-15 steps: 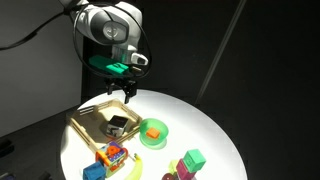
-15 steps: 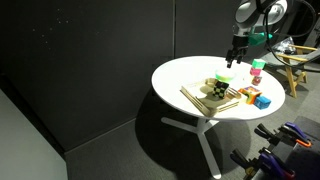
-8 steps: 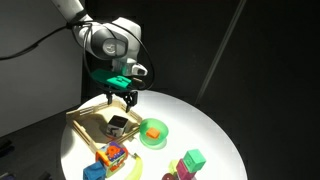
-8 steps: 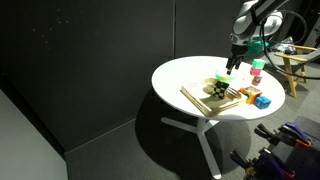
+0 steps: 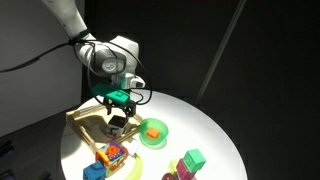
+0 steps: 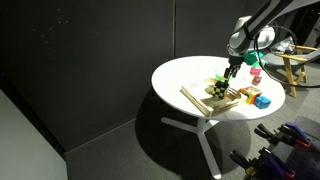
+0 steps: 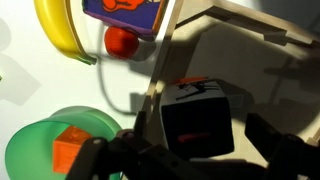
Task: Remove the plushy cube from the crate and put it on the table
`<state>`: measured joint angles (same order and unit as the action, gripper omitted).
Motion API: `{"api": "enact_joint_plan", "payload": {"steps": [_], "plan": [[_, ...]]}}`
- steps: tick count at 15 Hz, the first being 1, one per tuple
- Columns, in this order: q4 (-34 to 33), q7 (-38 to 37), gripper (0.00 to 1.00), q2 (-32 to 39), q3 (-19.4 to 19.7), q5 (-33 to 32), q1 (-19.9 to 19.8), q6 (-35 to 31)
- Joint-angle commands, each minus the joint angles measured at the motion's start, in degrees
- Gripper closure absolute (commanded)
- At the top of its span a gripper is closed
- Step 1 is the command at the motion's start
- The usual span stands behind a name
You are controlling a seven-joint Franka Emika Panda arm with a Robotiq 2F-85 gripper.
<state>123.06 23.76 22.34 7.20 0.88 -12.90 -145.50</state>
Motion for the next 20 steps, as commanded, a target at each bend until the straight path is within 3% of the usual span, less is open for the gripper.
{"api": "enact_joint_plan", "payload": {"steps": [1,20], "plan": [[-1.6,0.1,0.00,2.3,-1.4,-0.5,-1.1,-1.2],[-8.9,-0.6,0.00,10.5,-2.7,-1.4,-1.4,-1.8]]}}
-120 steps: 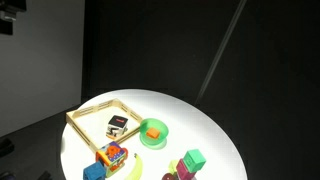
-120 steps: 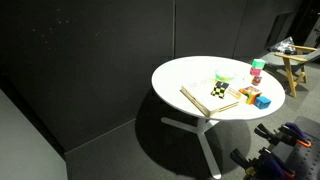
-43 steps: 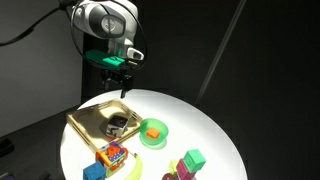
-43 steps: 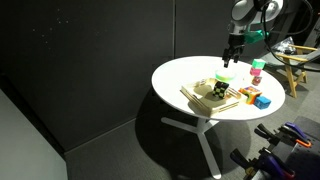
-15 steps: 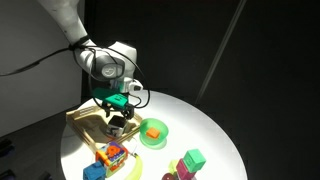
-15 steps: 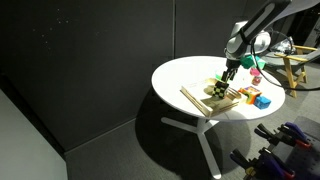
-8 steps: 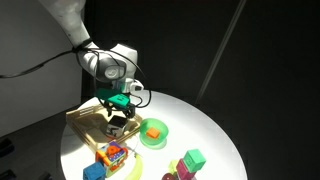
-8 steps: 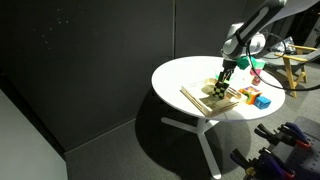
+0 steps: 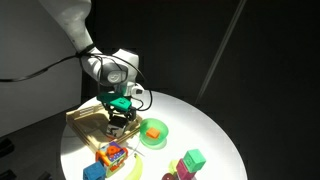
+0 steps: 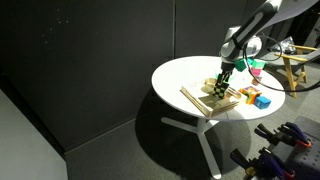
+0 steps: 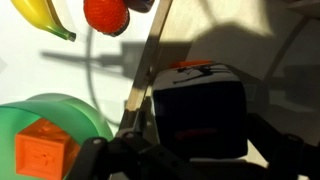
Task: Remove the plushy cube from the crate and put it on the table
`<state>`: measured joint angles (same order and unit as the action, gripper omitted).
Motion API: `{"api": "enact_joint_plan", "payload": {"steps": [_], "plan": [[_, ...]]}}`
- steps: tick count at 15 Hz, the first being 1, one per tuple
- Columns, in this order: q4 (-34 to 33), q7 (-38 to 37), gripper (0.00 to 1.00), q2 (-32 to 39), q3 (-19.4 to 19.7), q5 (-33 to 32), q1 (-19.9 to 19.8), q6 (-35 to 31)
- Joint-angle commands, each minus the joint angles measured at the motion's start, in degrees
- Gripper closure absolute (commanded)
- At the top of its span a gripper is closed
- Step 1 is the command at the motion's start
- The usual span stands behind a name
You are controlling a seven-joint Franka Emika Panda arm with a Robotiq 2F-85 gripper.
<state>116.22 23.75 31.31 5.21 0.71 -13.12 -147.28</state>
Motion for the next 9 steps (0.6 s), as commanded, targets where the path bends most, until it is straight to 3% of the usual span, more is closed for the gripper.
{"api": "enact_joint_plan", "payload": {"steps": [1,2,4,9], "plan": [[-2.3,-0.7,0.00,1.9,-0.7,-1.3,-1.1,0.0],[-2.5,-1.0,0.00,2.2,-0.6,-1.5,-1.0,0.2],[-2.8,-1.6,0.27,2.5,-0.2,-1.9,-0.7,0.5],[-3.5,-4.7,0.64,2.0,0.9,-3.3,0.5,2.4]]}}
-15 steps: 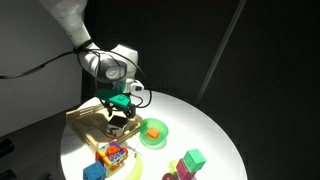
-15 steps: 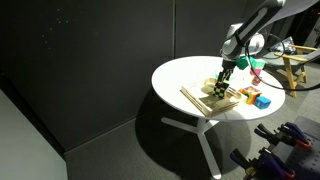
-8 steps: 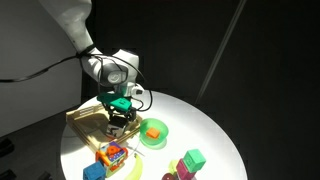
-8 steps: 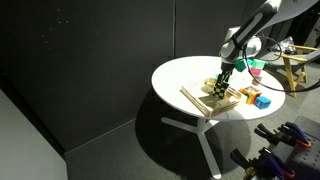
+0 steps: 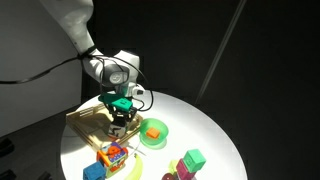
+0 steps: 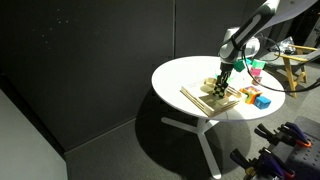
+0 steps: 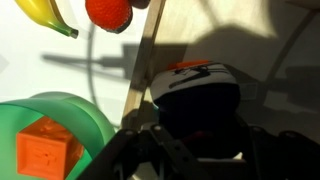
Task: Remove the plushy cube from the crate and put it on the table
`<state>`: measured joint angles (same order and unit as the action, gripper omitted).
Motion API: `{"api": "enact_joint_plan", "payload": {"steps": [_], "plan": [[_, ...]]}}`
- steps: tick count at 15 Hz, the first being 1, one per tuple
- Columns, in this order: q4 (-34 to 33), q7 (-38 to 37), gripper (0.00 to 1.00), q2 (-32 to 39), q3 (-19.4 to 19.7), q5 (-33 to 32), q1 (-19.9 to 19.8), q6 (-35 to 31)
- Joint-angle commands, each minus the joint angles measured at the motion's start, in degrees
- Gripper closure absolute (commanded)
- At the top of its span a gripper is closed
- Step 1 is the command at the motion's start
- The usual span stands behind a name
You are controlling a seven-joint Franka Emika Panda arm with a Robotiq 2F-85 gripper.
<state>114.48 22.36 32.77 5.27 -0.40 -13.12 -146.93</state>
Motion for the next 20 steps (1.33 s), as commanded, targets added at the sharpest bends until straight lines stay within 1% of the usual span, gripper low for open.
{"api": "enact_joint_plan", "payload": {"steps": [1,3,5,7,9,10,12,20], "plan": [[-1.8,-4.3,0.71,0.3,1.1,-2.6,0.8,2.4],[-1.9,-6.4,0.84,-0.3,1.8,-3.4,1.5,3.1],[-1.8,-7.8,0.95,-1.2,2.0,-3.6,1.6,4.1],[-2.0,-8.8,0.92,-1.9,2.2,-3.5,1.7,5.2],[-2.2,-9.4,0.95,-2.8,2.2,-3.3,1.6,6.5],[-2.1,-9.9,0.94,-3.5,2.2,-3.2,1.6,7.3],[-2.0,-10.8,0.95,-4.8,2.4,-3.2,1.7,8.5],[-1.9,-18.2,0.94,-9.4,5.3,-4.0,2.1,13.1]]}}
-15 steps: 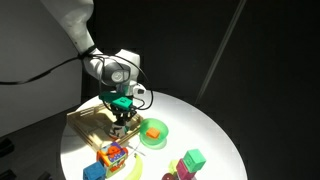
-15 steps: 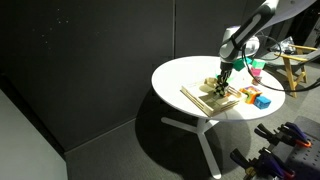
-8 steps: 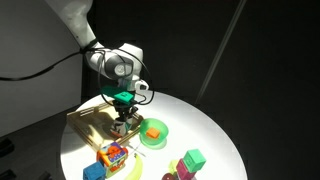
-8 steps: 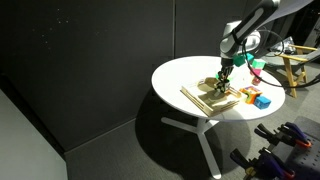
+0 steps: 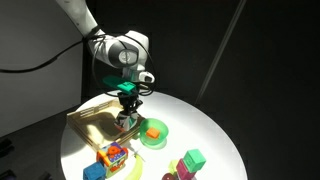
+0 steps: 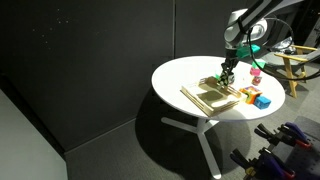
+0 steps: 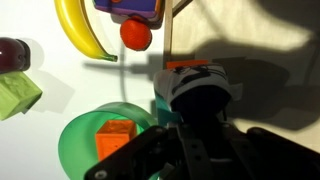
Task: Remove the plushy cube from the crate and put it on the table
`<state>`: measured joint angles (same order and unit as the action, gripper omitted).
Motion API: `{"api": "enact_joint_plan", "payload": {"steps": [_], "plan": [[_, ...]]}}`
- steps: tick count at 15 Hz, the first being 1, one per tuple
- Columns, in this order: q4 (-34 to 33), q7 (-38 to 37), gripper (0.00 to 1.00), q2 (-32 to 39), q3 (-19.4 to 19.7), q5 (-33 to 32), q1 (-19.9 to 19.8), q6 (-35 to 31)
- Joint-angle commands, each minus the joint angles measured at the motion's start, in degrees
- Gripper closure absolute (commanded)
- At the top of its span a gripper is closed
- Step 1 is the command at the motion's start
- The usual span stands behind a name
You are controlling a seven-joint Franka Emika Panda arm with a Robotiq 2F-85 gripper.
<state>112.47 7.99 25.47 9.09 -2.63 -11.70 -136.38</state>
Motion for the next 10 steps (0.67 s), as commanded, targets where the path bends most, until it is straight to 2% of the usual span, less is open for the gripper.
{"api": "enact_joint_plan", "payload": {"steps": [1,10], "plan": [[0.1,-4.7,0.94,-2.5,2.0,-1.8,0.6,3.1],[0.1,-8.9,0.94,-4.1,5.7,-2.6,-1.0,5.8]]}}
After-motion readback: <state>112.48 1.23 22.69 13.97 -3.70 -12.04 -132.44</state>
